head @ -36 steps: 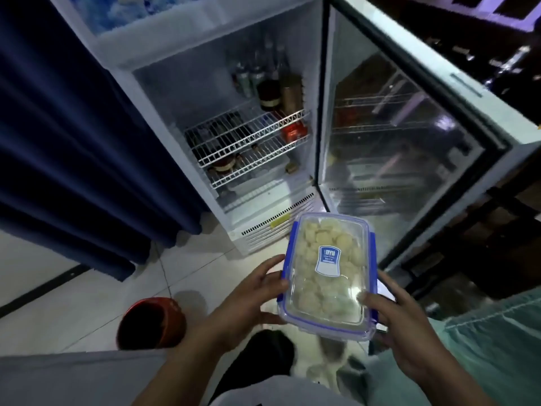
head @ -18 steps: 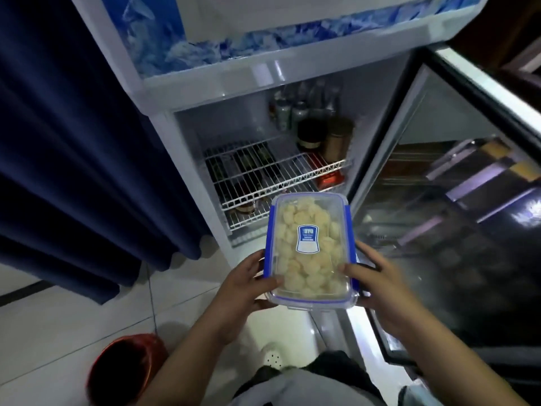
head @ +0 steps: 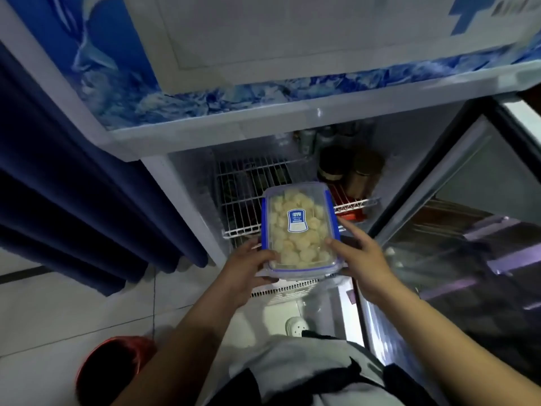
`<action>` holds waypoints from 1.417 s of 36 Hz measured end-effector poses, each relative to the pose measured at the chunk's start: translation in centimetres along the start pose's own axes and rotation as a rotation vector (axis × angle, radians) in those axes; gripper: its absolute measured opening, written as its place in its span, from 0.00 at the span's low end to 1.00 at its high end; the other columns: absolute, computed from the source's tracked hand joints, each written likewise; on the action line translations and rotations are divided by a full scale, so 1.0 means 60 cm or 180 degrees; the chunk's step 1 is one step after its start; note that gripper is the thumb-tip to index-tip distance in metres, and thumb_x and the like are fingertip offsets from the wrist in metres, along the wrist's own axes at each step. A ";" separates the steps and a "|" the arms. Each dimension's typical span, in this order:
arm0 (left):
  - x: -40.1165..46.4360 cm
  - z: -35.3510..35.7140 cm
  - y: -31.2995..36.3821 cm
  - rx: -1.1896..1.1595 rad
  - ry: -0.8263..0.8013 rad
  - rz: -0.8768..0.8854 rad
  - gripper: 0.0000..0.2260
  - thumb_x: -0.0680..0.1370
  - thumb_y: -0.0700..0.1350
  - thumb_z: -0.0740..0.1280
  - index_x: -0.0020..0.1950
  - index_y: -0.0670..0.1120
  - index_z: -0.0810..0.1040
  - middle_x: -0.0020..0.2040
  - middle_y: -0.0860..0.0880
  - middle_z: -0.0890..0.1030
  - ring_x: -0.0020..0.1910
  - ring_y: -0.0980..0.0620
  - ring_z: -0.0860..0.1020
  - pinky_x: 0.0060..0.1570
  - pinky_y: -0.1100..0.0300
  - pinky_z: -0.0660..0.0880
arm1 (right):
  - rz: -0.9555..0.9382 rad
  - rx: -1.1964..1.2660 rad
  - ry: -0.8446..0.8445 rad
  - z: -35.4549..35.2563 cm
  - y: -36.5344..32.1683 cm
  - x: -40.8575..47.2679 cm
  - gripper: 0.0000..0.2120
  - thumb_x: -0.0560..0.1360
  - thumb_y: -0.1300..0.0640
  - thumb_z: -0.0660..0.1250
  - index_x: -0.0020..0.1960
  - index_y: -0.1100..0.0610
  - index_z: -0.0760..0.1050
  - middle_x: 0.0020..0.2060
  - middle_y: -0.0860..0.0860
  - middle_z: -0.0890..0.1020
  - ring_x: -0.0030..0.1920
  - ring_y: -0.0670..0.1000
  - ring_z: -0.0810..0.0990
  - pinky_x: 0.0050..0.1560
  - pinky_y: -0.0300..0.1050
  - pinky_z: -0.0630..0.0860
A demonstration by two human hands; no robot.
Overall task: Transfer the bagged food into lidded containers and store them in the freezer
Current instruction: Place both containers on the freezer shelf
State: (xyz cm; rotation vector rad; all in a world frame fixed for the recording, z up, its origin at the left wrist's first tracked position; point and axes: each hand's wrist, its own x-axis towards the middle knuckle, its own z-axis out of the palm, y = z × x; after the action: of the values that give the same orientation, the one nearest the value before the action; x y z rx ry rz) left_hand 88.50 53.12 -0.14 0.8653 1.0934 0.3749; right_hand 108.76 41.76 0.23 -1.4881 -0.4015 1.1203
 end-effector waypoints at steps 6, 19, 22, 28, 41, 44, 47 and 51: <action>0.084 0.046 0.016 -0.0184 0.0444 -0.0191 0.17 0.75 0.36 0.72 0.62 0.42 0.77 0.57 0.40 0.84 0.50 0.41 0.84 0.39 0.49 0.84 | -0.0054 -0.0571 -0.0377 -0.031 -0.014 0.094 0.26 0.70 0.56 0.78 0.64 0.40 0.76 0.52 0.44 0.86 0.48 0.46 0.86 0.43 0.43 0.80; 0.208 0.104 0.005 0.0142 0.0905 0.0736 0.20 0.76 0.35 0.73 0.64 0.51 0.74 0.52 0.51 0.82 0.42 0.53 0.85 0.39 0.56 0.83 | -0.0767 -0.2717 -0.0485 -0.053 0.007 0.238 0.25 0.75 0.56 0.75 0.71 0.53 0.75 0.77 0.58 0.65 0.76 0.57 0.65 0.74 0.48 0.65; 0.213 0.105 -0.010 0.1339 0.0809 0.1407 0.19 0.77 0.35 0.72 0.67 0.45 0.77 0.64 0.45 0.77 0.60 0.47 0.80 0.56 0.62 0.78 | -0.1103 -0.3199 -0.0305 -0.051 0.008 0.259 0.18 0.79 0.55 0.69 0.69 0.55 0.78 0.74 0.60 0.70 0.74 0.60 0.67 0.70 0.50 0.68; 0.247 0.096 -0.014 0.3443 0.0590 0.1511 0.37 0.78 0.32 0.65 0.82 0.55 0.56 0.82 0.44 0.50 0.78 0.41 0.59 0.70 0.51 0.71 | -0.1544 -0.4182 -0.0152 -0.044 0.001 0.282 0.18 0.81 0.53 0.64 0.70 0.52 0.75 0.70 0.54 0.76 0.67 0.61 0.71 0.64 0.54 0.71; 0.275 0.103 0.006 0.4631 0.0520 0.0772 0.52 0.74 0.41 0.71 0.80 0.62 0.35 0.82 0.47 0.34 0.77 0.33 0.58 0.70 0.39 0.68 | -0.0548 -0.4917 -0.1116 -0.054 -0.001 0.328 0.50 0.74 0.44 0.68 0.79 0.38 0.32 0.81 0.45 0.39 0.80 0.58 0.41 0.76 0.67 0.44; 0.280 0.099 0.011 0.4888 0.0412 0.0526 0.50 0.75 0.44 0.71 0.80 0.61 0.34 0.82 0.46 0.34 0.78 0.32 0.57 0.73 0.39 0.64 | -0.0445 -0.4986 -0.1215 -0.054 0.004 0.333 0.50 0.74 0.46 0.69 0.80 0.39 0.34 0.82 0.45 0.44 0.80 0.59 0.44 0.77 0.68 0.45; 0.277 0.096 0.004 0.4833 0.0409 0.0597 0.51 0.74 0.43 0.71 0.80 0.60 0.35 0.82 0.46 0.35 0.75 0.33 0.61 0.70 0.39 0.67 | -0.0501 -0.4888 -0.1125 -0.055 0.015 0.328 0.50 0.74 0.46 0.70 0.80 0.40 0.35 0.82 0.45 0.46 0.80 0.58 0.44 0.77 0.68 0.45; 0.265 0.097 -0.019 0.4736 0.0445 0.0798 0.51 0.73 0.45 0.73 0.81 0.58 0.38 0.83 0.44 0.39 0.75 0.35 0.63 0.68 0.41 0.69 | -0.0501 -0.4946 -0.0996 -0.056 0.029 0.316 0.47 0.76 0.44 0.68 0.81 0.43 0.38 0.82 0.46 0.45 0.81 0.59 0.41 0.76 0.68 0.42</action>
State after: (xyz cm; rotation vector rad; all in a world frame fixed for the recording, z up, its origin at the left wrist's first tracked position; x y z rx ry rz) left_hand 100.51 60.33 -9.72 2.3152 1.3280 -0.2828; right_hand 120.04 54.04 -9.59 -2.4638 -1.8582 0.8442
